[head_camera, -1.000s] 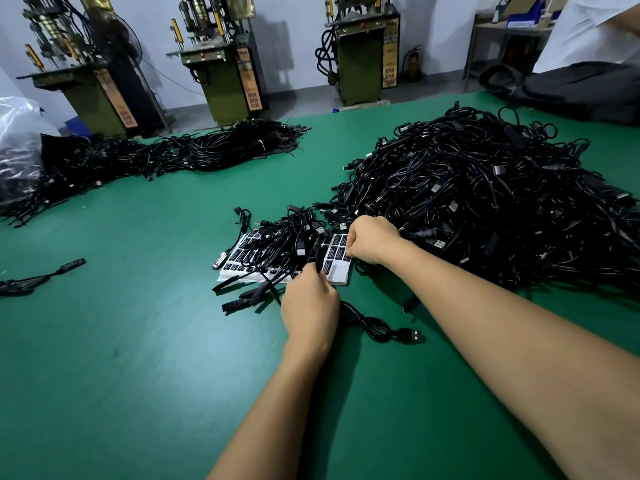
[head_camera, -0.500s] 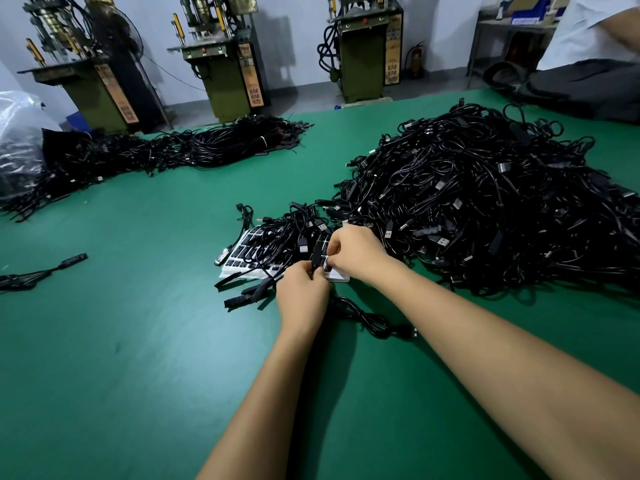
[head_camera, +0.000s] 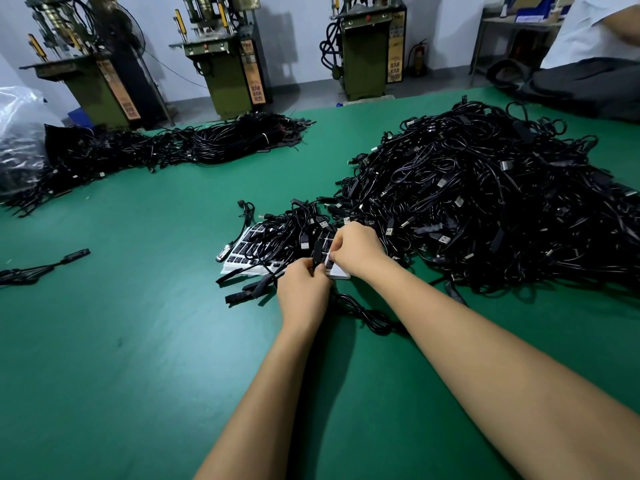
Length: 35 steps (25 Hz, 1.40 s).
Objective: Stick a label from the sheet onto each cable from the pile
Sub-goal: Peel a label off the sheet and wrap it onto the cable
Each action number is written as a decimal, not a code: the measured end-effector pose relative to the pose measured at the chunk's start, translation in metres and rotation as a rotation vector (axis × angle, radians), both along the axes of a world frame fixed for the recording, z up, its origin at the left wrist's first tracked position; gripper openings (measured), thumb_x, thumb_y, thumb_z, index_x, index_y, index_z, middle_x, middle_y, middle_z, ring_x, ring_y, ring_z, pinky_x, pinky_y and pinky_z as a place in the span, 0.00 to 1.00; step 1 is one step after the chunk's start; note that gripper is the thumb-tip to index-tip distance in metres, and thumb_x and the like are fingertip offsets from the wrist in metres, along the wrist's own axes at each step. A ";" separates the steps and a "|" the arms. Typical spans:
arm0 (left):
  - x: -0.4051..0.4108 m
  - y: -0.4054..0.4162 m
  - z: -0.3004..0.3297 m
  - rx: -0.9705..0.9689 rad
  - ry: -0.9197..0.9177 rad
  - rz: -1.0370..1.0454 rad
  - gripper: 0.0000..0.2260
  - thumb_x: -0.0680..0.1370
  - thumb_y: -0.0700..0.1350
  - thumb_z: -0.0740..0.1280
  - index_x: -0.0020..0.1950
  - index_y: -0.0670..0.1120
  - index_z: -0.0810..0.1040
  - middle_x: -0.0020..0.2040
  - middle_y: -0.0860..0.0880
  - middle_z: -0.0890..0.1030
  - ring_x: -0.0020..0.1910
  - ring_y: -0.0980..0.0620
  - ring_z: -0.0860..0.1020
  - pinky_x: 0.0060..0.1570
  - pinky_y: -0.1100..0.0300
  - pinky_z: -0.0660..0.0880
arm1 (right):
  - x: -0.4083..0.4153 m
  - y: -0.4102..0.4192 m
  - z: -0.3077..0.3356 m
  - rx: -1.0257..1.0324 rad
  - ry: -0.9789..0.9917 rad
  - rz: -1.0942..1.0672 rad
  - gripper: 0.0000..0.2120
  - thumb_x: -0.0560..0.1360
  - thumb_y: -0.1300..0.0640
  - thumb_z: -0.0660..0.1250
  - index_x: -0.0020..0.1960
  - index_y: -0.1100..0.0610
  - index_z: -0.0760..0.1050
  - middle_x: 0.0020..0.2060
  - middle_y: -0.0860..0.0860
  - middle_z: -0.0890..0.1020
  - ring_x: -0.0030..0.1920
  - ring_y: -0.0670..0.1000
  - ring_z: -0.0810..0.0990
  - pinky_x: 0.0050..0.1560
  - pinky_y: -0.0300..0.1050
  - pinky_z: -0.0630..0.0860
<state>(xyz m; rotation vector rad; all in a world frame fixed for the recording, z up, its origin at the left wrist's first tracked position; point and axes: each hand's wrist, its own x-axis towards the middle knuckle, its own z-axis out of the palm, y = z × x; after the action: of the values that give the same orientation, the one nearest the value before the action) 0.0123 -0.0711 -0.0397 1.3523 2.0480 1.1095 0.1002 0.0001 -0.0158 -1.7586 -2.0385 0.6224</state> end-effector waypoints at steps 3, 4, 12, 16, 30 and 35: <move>0.000 0.000 0.000 0.004 0.005 0.001 0.10 0.78 0.43 0.62 0.41 0.40 0.79 0.38 0.44 0.83 0.42 0.44 0.80 0.45 0.48 0.75 | 0.000 0.001 0.000 -0.032 -0.010 0.030 0.09 0.75 0.65 0.61 0.50 0.63 0.80 0.48 0.57 0.82 0.51 0.57 0.80 0.51 0.49 0.79; 0.000 0.000 -0.001 0.004 0.009 0.001 0.10 0.78 0.43 0.62 0.41 0.40 0.79 0.38 0.44 0.83 0.42 0.44 0.80 0.45 0.48 0.75 | 0.001 0.001 0.000 -0.034 -0.017 0.045 0.09 0.75 0.65 0.61 0.50 0.63 0.80 0.48 0.57 0.82 0.51 0.57 0.79 0.50 0.49 0.79; -0.001 0.002 -0.002 0.002 0.038 -0.003 0.10 0.78 0.44 0.62 0.42 0.42 0.79 0.38 0.46 0.83 0.42 0.44 0.79 0.45 0.48 0.75 | 0.004 -0.002 0.000 0.018 -0.049 0.172 0.05 0.76 0.65 0.63 0.46 0.59 0.76 0.52 0.57 0.79 0.53 0.58 0.77 0.48 0.48 0.73; -0.001 0.002 -0.003 0.008 0.045 -0.005 0.09 0.78 0.44 0.62 0.43 0.43 0.80 0.39 0.46 0.83 0.44 0.44 0.80 0.46 0.49 0.75 | 0.006 -0.003 -0.004 0.011 0.046 0.189 0.08 0.74 0.67 0.61 0.46 0.55 0.70 0.49 0.55 0.79 0.49 0.57 0.76 0.48 0.50 0.74; 0.006 -0.006 -0.002 0.201 -0.207 -0.067 0.11 0.82 0.48 0.59 0.48 0.45 0.78 0.38 0.50 0.79 0.40 0.52 0.75 0.43 0.56 0.69 | 0.071 -0.042 0.009 0.037 0.930 -0.037 0.08 0.76 0.67 0.66 0.47 0.55 0.74 0.40 0.52 0.79 0.40 0.47 0.79 0.43 0.40 0.78; 0.030 -0.015 -0.003 0.210 -0.393 -0.277 0.10 0.82 0.43 0.58 0.48 0.45 0.78 0.29 0.57 0.69 0.32 0.54 0.67 0.34 0.58 0.65 | 0.098 -0.063 0.003 -0.076 1.213 -0.156 0.08 0.76 0.69 0.66 0.48 0.57 0.74 0.39 0.52 0.80 0.38 0.47 0.81 0.41 0.40 0.79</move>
<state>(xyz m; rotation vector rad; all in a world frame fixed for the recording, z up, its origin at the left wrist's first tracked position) 0.0422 -0.0856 -0.0422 1.3373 1.4527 1.3626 0.1978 -0.0630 -0.0131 -1.0492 -1.0179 1.2934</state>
